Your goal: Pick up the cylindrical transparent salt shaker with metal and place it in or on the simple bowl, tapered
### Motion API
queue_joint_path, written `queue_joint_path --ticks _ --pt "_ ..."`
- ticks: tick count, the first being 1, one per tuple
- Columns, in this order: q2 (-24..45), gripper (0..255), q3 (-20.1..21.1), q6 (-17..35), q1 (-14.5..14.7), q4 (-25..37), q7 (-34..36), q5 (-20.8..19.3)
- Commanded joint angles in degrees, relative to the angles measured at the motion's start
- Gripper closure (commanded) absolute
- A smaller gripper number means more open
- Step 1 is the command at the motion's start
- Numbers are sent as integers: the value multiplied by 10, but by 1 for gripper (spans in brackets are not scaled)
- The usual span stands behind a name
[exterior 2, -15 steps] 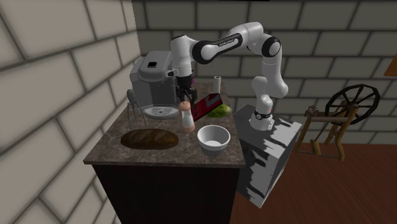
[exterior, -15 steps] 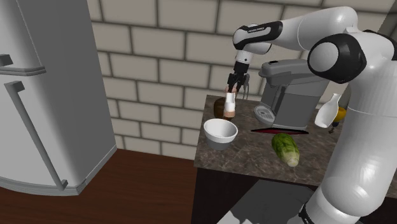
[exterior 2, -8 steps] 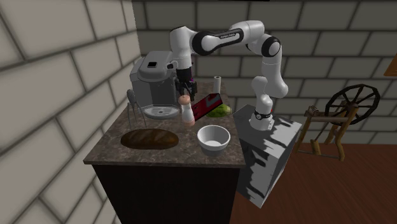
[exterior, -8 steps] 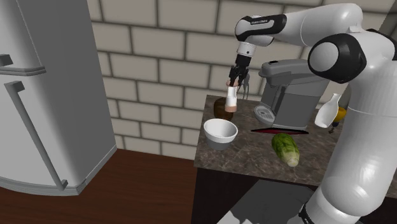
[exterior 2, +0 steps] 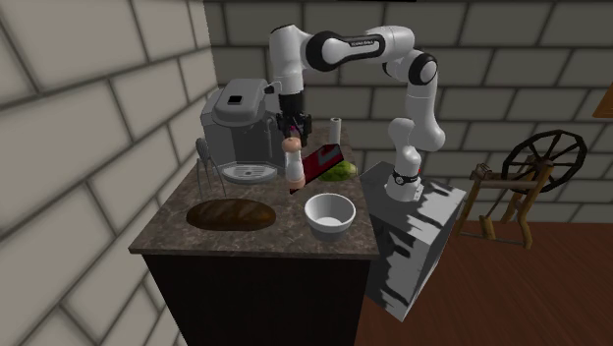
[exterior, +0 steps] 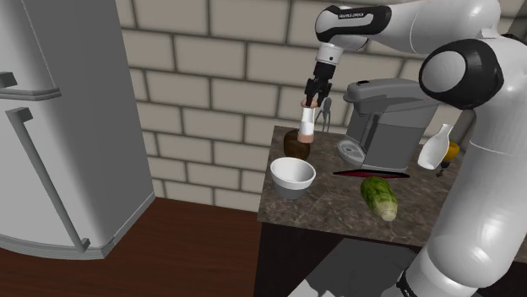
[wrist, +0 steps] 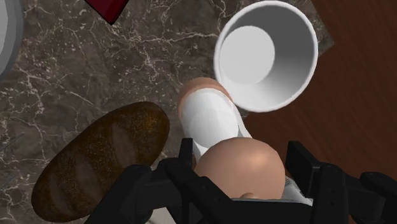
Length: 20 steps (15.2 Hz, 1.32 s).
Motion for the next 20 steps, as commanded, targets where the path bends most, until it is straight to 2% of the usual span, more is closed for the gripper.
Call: queue_joint_path --ticks 1,11,20 --pt "-33 255 7 -4 15 -24 22 -10" --pt "-180 255 63 -28 69 -125 138 -41" --pt "-195 255 65 43 69 -211 131 -43"
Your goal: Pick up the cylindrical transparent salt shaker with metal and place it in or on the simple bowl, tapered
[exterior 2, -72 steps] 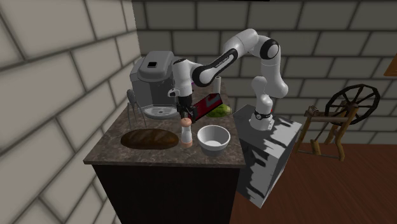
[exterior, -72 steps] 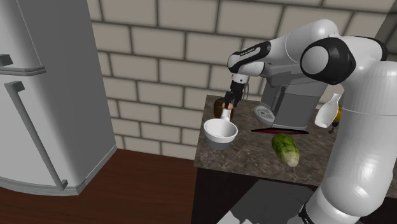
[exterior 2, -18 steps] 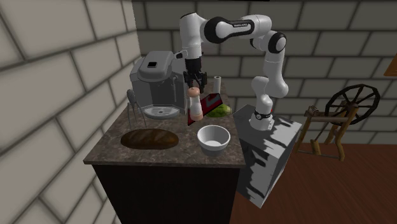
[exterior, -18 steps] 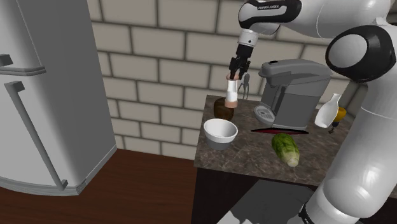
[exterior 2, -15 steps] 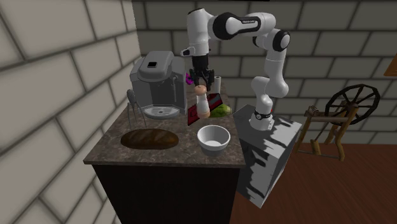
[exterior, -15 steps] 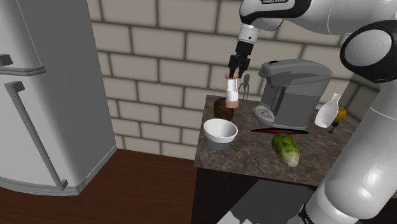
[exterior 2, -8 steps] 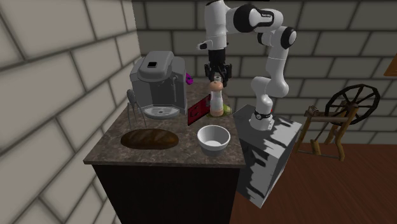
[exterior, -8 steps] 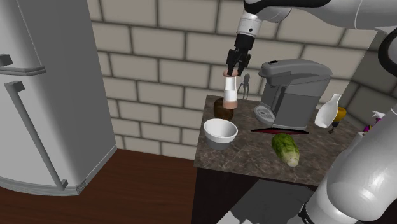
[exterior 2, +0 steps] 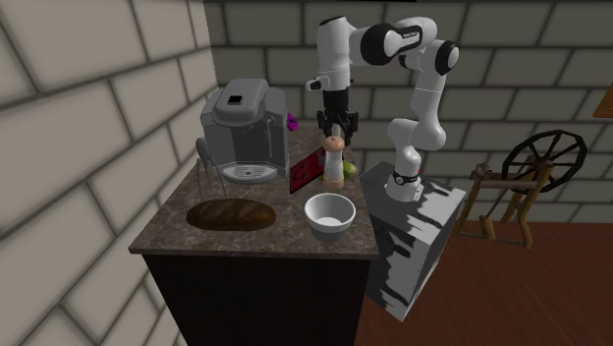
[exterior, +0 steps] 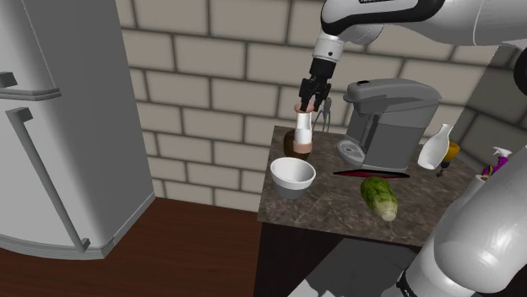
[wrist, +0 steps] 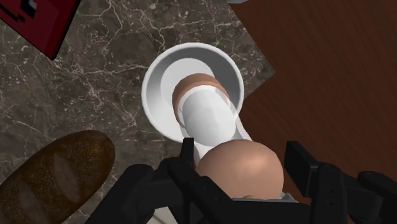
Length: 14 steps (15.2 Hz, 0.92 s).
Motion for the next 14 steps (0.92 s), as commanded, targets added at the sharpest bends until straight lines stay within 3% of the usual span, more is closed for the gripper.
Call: queue_joint_path --ticks 1,14 --pt "-1 255 1 16 0 -17 -1 0" --pt "-3 255 1 115 0 -118 -14 2"
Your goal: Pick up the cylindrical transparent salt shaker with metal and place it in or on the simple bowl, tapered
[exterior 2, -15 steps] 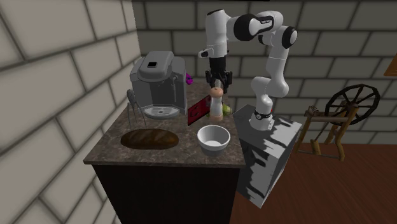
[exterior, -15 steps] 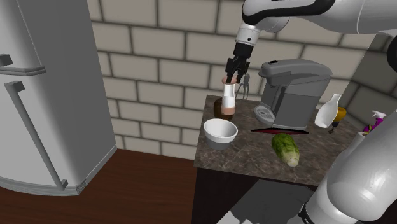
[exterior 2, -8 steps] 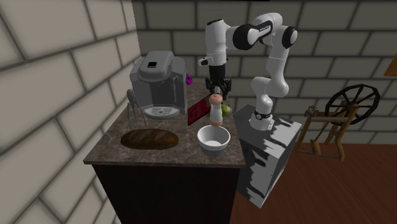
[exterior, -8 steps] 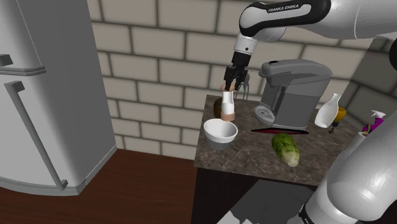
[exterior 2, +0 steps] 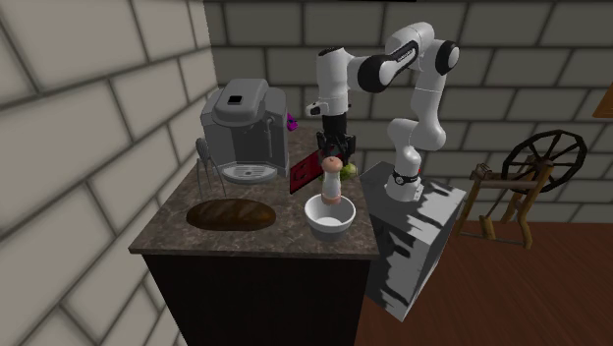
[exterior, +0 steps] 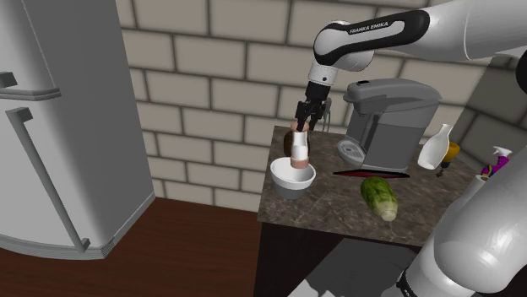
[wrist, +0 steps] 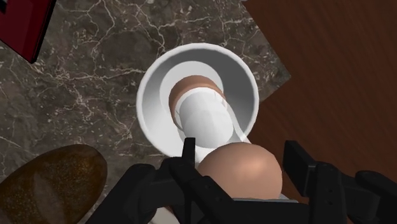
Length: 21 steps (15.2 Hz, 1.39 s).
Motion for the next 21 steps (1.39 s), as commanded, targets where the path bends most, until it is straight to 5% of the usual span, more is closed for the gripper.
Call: queue_joint_path --ticks 1,11,12,17,21 --pt "2 255 0 16 0 -14 -2 1" --pt "5 255 0 37 0 -32 -6 2" --pt "5 0 0 37 0 -32 -6 2" --pt "5 0 0 37 0 -32 -6 2" --pt "0 0 -5 -36 -3 35 -3 -2"
